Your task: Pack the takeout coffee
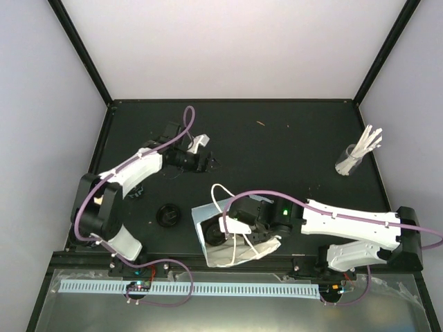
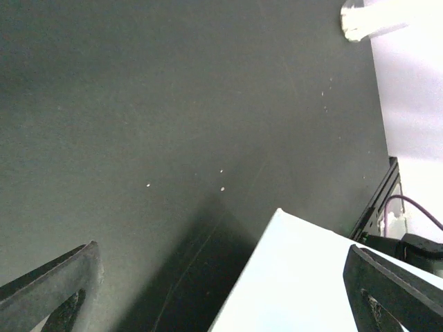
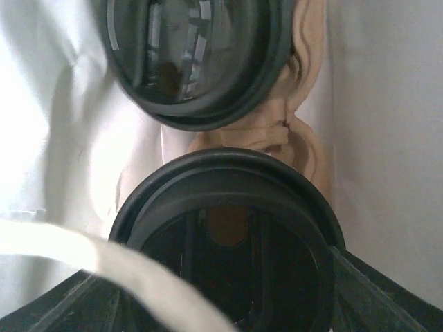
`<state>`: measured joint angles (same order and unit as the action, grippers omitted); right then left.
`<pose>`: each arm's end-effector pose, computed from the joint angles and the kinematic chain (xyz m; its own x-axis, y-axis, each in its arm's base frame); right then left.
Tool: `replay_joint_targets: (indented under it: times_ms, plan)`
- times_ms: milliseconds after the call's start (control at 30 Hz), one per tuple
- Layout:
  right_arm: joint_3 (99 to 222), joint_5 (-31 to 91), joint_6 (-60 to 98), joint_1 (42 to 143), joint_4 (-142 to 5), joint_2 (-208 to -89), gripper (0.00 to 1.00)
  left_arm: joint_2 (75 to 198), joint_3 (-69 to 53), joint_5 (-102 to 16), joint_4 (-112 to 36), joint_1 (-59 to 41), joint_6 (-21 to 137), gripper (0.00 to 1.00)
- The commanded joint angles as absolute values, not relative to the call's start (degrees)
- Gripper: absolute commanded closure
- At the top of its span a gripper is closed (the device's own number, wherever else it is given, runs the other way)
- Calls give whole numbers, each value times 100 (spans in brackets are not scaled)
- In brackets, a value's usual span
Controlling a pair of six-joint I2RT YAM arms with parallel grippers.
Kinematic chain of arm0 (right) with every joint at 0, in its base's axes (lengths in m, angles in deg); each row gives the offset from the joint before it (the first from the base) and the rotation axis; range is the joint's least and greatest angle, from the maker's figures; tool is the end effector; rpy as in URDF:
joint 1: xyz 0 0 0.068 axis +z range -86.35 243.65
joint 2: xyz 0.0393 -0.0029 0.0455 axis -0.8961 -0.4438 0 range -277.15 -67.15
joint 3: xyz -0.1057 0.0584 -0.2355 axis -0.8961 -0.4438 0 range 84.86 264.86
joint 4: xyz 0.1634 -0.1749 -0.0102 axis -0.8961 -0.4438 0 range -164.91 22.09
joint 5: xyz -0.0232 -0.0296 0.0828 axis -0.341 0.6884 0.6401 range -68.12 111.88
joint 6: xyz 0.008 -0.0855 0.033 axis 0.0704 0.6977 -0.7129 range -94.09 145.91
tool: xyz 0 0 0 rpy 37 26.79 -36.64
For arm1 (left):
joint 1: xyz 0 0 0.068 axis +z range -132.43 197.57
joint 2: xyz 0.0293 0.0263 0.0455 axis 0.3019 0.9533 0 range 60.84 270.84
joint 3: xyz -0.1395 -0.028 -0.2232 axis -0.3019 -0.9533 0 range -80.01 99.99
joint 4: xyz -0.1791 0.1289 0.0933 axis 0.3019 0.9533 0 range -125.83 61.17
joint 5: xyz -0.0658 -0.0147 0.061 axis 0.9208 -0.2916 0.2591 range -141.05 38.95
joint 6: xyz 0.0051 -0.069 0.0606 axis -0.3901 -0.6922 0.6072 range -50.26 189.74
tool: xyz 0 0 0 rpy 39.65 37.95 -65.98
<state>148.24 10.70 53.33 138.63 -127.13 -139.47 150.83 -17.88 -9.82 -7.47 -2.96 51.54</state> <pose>0.0746 0.2164 0.2380 0.2142 -0.9450 -0.2472 -0.9352 -0.1253 -0.3311 0.2801 -0.1630 0.2055 -0.9290 0.0971 -0.3570 0.3334 0.6380 -0.6941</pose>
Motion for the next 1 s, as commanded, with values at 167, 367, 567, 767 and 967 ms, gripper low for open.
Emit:
replay_joint_targets:
  times_ms: [167, 367, 567, 767, 967]
  plan:
    - [14262, 251, 5678, 13925, -11764, -13757, 54, 16110, -1535, -143, -1508, -780, 5276, 6]
    - [14227, 80, 5793, 13930, -11502, -13720, 54, 16713, -1164, 80, -1430, -941, 5386, 8]
    - [14384, -68, 5928, 13932, -11457, -13617, 55, 17078, -872, 403, -1351, -996, 5409, 10]
    - [14396, -23, 6119, 13920, -11108, -13591, 55, 17350, -564, 539, -1071, -1054, 5537, 12]
    - [14502, 220, 6224, 13857, -10984, -13798, 55, 17553, -360, 698, -843, -1111, 5630, 18]
